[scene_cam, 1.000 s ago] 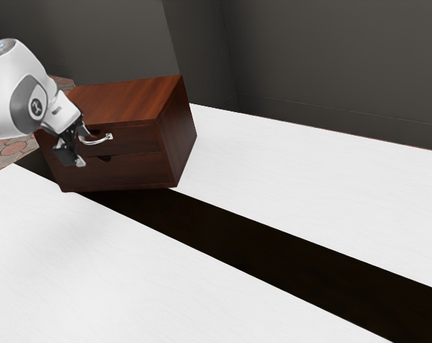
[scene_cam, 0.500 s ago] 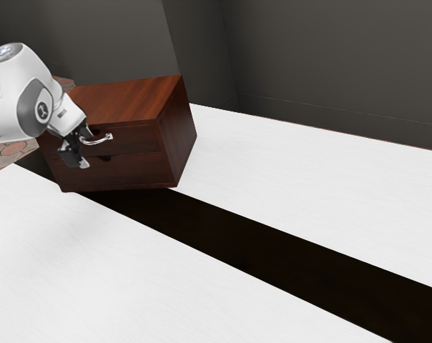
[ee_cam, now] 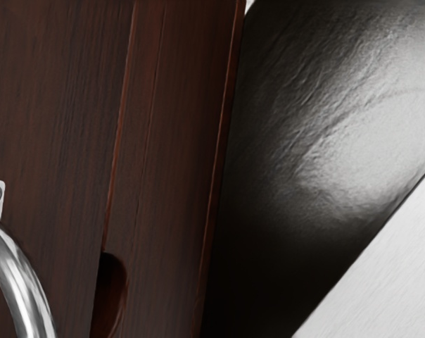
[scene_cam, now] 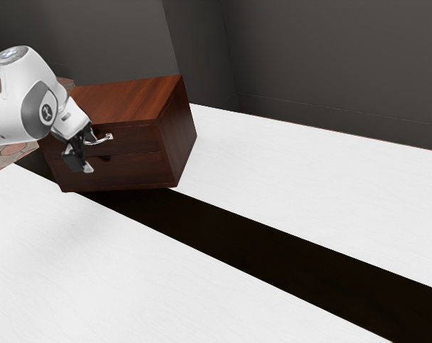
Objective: Pull the drawer handle with one arm to open the drawer
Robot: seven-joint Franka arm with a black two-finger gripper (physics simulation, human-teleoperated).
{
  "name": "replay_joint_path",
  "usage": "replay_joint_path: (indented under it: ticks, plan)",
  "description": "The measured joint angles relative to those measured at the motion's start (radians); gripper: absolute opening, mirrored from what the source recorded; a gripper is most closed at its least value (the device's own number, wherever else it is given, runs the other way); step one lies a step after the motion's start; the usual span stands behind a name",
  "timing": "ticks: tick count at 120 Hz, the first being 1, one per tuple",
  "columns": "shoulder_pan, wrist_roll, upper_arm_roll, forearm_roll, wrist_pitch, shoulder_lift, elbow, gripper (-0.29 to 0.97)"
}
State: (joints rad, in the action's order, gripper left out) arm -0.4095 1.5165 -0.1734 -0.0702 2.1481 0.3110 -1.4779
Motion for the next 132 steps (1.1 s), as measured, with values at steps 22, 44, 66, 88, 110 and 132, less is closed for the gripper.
replay_joint_path:
  ticks: [22,44,66,88,110,132]
  plan:
    - [0.003,0.001,0.000,-0.003,-0.024,-0.008,-0.003,0.66]
    - [0.005,0.003,0.000,-0.004,-0.052,-0.044,-0.040,0.68]
    - [0.011,0.003,-0.001,-0.003,-0.063,-0.097,-0.097,0.64]
    - [0.012,0.003,-0.001,-0.003,-0.066,-0.126,-0.142,0.68]
    - [0.012,0.004,-0.001,-0.003,-0.067,-0.160,-0.187,0.68]
    - [0.013,0.004,-0.001,-0.001,-0.066,-0.202,-0.233,0.65]
